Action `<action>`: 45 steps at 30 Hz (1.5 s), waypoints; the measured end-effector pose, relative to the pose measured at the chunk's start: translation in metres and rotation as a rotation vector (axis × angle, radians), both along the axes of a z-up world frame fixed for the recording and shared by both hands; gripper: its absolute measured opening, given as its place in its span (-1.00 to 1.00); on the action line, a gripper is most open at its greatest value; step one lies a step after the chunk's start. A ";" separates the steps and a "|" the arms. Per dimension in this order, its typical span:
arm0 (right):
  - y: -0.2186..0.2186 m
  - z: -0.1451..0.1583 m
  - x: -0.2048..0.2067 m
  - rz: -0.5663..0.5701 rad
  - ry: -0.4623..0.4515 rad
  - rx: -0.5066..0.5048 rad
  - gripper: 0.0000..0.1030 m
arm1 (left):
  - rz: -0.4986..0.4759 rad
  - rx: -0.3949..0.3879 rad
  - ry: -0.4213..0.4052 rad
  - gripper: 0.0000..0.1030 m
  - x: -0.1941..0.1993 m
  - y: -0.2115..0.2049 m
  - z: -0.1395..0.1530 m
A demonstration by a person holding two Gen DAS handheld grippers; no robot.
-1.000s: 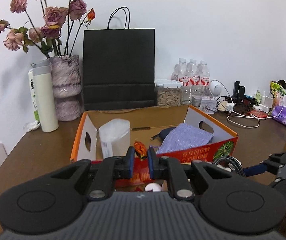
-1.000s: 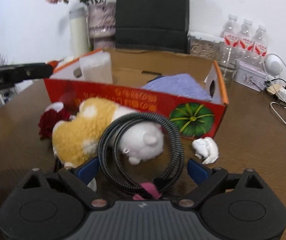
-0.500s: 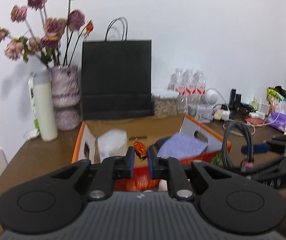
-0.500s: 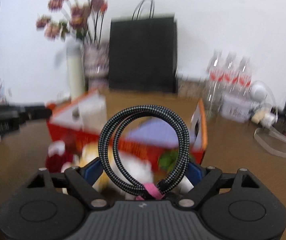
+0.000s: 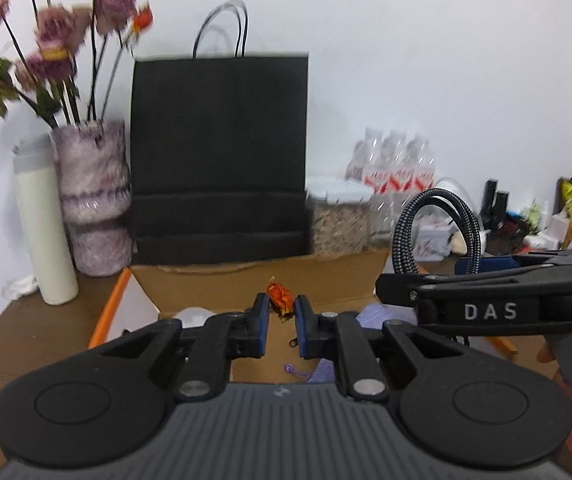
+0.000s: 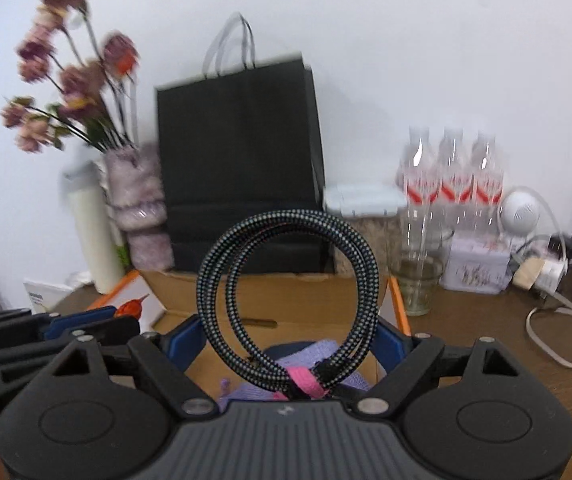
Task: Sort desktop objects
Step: 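Carry the cable and candy into the cardboard box and open both tools, then lower the right tool to the white bottle cap and grasp it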
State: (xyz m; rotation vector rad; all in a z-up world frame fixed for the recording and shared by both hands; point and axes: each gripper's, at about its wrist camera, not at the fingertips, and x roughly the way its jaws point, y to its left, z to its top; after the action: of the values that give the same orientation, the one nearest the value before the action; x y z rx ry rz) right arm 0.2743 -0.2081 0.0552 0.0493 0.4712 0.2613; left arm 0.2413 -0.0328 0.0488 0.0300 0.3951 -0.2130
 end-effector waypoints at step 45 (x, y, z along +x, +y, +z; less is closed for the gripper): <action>-0.007 -0.039 0.026 0.016 0.093 -0.040 1.00 | 0.114 0.170 0.005 1.00 0.014 0.023 -0.023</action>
State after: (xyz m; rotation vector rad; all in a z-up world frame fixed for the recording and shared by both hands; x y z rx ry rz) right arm 0.3000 -0.2146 0.0158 0.0185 0.5692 0.2658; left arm 0.2548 -0.0102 0.0260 0.1739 0.4179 -0.0670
